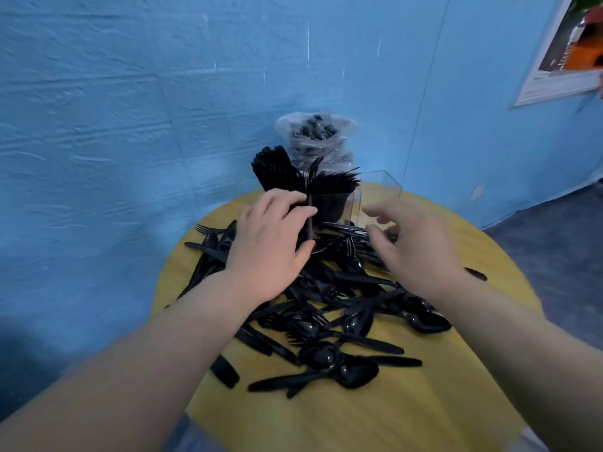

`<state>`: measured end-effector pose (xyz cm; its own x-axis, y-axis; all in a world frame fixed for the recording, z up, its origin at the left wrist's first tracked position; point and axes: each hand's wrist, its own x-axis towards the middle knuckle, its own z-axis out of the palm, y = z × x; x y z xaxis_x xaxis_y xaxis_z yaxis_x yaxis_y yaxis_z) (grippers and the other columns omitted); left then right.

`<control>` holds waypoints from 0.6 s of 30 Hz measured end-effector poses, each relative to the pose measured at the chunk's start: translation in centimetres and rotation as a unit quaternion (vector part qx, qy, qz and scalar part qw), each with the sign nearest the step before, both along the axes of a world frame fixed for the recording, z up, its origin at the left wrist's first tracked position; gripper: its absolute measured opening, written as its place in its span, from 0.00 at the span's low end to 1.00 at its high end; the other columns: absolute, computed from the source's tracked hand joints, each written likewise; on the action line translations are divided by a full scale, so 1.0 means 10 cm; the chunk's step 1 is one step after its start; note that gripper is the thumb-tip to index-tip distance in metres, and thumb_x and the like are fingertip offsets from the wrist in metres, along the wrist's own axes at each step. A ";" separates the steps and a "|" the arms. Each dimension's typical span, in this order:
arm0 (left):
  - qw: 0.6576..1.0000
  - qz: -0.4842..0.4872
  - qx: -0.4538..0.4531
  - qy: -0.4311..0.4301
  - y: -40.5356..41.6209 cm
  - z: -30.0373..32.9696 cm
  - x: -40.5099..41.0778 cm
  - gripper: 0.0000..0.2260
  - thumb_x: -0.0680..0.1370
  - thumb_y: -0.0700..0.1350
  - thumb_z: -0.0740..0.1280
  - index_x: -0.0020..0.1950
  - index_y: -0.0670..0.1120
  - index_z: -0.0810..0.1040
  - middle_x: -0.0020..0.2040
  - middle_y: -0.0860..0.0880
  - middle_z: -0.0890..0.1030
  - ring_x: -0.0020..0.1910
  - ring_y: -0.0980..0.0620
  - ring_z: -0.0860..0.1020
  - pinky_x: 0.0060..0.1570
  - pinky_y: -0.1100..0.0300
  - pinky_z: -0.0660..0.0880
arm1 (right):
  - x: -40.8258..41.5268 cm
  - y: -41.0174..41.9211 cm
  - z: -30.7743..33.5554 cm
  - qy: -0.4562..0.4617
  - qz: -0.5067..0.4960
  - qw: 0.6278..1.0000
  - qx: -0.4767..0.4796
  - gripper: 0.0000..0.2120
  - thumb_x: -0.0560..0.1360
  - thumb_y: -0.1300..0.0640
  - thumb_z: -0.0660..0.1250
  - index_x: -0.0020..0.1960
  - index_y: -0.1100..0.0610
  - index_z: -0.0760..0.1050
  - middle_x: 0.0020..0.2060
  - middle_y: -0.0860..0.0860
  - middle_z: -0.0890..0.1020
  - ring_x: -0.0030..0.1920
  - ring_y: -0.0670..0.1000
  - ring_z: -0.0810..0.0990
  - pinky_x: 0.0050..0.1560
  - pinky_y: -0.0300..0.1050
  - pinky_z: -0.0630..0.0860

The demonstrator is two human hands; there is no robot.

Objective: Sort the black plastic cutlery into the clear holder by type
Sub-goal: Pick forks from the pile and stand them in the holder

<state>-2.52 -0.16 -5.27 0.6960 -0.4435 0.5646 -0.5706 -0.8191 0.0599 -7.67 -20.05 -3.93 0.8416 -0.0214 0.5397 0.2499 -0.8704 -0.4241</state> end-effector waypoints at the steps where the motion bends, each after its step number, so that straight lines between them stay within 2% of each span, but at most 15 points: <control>1: 1.000 -0.003 0.000 0.018 0.02 -0.05 -0.12 0.18 0.74 0.48 0.70 0.63 0.49 0.77 0.64 0.50 0.74 0.66 0.47 0.68 0.62 0.43 0.68 | -0.15 0.00 -0.09 0.001 0.001 1.000 0.007 0.11 0.76 0.60 0.66 0.57 0.55 0.79 0.44 0.43 0.76 0.44 0.46 0.74 0.49 0.43 0.73; 5: 0.997 0.010 -0.023 0.069 0.16 -0.29 -0.57 0.13 0.78 0.49 0.63 0.60 0.50 0.80 0.62 0.54 0.76 0.64 0.50 0.69 0.61 0.49 0.67 | -0.63 -0.03 -0.44 0.020 -0.030 0.999 0.016 0.08 0.75 0.61 0.67 0.53 0.54 0.81 0.41 0.41 0.77 0.43 0.45 0.75 0.46 0.43 0.75; 8: 0.997 0.021 -0.043 0.060 0.26 -0.45 -0.89 0.18 0.78 0.54 0.55 0.57 0.51 0.81 0.58 0.55 0.78 0.60 0.51 0.71 0.56 0.52 0.70 | -0.87 0.01 -0.57 0.037 -0.033 0.998 0.025 0.07 0.75 0.60 0.67 0.50 0.53 0.81 0.38 0.40 0.76 0.42 0.46 0.74 0.41 0.33 0.67; 10: 0.997 0.029 -0.040 0.059 0.32 -0.55 -1.07 0.19 0.77 0.57 0.55 0.56 0.51 0.81 0.57 0.56 0.79 0.59 0.51 0.72 0.55 0.53 0.69 | -0.98 0.04 -0.63 0.034 -0.025 0.999 0.016 0.06 0.74 0.58 0.68 0.49 0.52 0.81 0.37 0.40 0.76 0.42 0.45 0.72 0.41 0.30 0.63; 15: 0.992 0.081 -0.001 0.098 0.35 -0.69 -1.24 0.24 0.73 0.65 0.57 0.59 0.53 0.80 0.58 0.57 0.79 0.58 0.52 0.71 0.53 0.49 0.72 | -1.07 0.09 -0.68 0.079 -0.026 0.996 -0.031 0.13 0.77 0.47 0.62 0.58 0.48 0.79 0.47 0.39 0.73 0.51 0.43 0.64 0.49 0.35 0.59; 18: 0.987 0.084 0.038 0.131 0.32 -0.66 -1.26 0.26 0.72 0.67 0.55 0.60 0.54 0.79 0.58 0.59 0.78 0.60 0.53 0.70 0.54 0.50 0.71 | -1.04 0.16 -0.68 0.127 -0.016 0.990 -0.067 0.20 0.77 0.39 0.57 0.64 0.46 0.75 0.54 0.40 0.75 0.58 0.45 0.63 0.56 0.36 0.61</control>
<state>-15.12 3.01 -11.85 0.8812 -0.3435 0.3247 -0.3991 -0.9088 0.1217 -18.11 -18.48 -10.69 0.9504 0.0078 0.3110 0.1223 -0.9285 -0.3507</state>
